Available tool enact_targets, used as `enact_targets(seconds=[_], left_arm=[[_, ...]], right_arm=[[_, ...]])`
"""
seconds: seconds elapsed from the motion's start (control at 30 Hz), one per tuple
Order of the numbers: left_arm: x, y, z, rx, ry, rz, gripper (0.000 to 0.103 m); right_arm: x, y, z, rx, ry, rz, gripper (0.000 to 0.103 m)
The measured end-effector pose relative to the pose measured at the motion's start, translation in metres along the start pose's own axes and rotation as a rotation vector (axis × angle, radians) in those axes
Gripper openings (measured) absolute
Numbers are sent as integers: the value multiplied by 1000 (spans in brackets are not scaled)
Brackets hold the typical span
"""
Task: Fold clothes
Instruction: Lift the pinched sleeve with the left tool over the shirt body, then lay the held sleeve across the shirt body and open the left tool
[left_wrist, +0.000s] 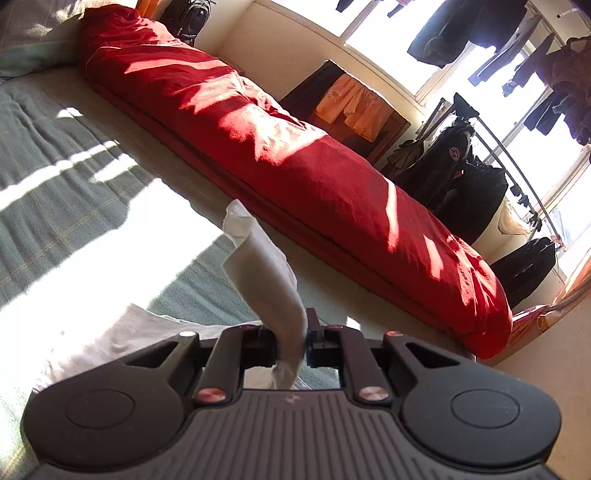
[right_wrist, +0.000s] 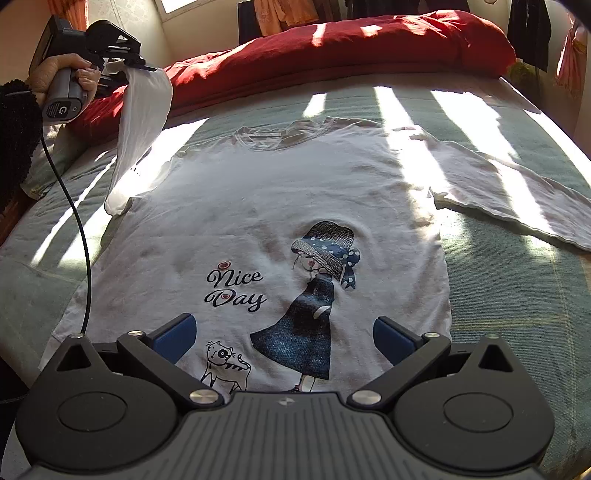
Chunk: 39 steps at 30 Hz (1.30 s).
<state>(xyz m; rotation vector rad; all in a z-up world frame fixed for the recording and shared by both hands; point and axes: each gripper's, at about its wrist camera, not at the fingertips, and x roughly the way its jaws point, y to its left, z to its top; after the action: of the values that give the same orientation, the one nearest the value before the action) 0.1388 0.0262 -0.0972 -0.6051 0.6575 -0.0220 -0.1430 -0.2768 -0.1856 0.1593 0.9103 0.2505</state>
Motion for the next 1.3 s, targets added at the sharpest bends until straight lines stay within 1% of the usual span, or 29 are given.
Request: enact_targets(seconds=[0.1,0.2,0.5,0.6,0.87,1.17,1.3], left_arm=[[10,-20,-17,36,-16,3,11],[21,-35,-36,72,-15,17,11],[52,-58,-79,127,11,48,11],[59,-63,-90,136,25,46,11],[77,-88,-118,205,46,30,11],[96,-110,-146,321,96,25,11],[104,-113,-156,359,115,37,12]], right_arm=[[0,-3,-1,-6,3,3,103],[2,-5,-2,-6,8,9,103],[10,-15,-4,11,24,7,103],[15,-20,-5,25,34,0,103],[24,-26,-7,37,53,0,103],[30,-32,-8,56,65,-4,103],[33,-33,-9,59,73,-7,103]])
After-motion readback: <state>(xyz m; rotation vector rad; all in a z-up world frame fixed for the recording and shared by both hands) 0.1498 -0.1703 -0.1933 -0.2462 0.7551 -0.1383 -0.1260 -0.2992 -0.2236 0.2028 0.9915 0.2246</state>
